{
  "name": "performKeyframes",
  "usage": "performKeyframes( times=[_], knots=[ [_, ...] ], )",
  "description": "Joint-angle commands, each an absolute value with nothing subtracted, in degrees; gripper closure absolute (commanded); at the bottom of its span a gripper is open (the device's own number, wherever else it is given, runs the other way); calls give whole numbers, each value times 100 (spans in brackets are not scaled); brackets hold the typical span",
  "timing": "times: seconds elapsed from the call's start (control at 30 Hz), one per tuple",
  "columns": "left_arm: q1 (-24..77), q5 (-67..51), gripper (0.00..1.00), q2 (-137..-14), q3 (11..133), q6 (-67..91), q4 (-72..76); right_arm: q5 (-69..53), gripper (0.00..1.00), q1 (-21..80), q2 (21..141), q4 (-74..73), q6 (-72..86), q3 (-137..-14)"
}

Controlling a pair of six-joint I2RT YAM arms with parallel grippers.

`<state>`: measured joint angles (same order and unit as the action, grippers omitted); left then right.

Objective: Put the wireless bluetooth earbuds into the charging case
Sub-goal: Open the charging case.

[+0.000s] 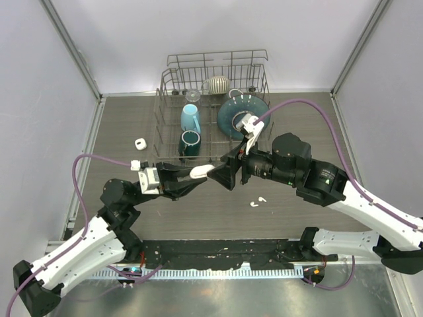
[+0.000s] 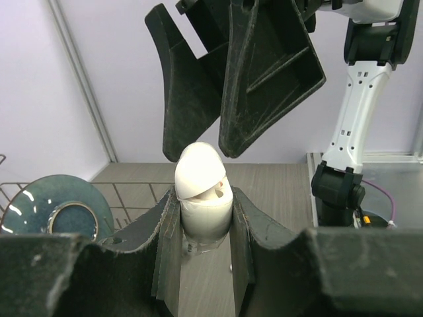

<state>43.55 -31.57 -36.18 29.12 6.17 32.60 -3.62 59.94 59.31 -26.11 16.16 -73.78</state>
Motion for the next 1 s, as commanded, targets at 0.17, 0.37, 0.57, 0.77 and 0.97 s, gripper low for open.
performKeyframes(
  times=[0.17, 0.37, 0.57, 0.77, 0.97],
  knots=[
    [4368, -3524, 100, -3437, 3182, 967, 3507, -27, 27, 6029, 5968, -2215, 1678, -7523],
    [4359, -3208, 100, -3305, 3024, 941, 3507, -658, 27, 6029, 5757, -1934, 1679, -7374],
    [4359, -3138, 100, -3313, 3032, 896, 3551, -984, 27, 6029, 5897, -2267, 1608, -7523],
    [4368, -3252, 100, -3427, 3111, 905, 3595, -731, 27, 6038, 6029, -2180, 1626, -7488],
    [4359, -3752, 100, -3498, 3190, 862, 3437, -273, 24, 6029, 5854, -1820, 1687, -7400]
  ],
)
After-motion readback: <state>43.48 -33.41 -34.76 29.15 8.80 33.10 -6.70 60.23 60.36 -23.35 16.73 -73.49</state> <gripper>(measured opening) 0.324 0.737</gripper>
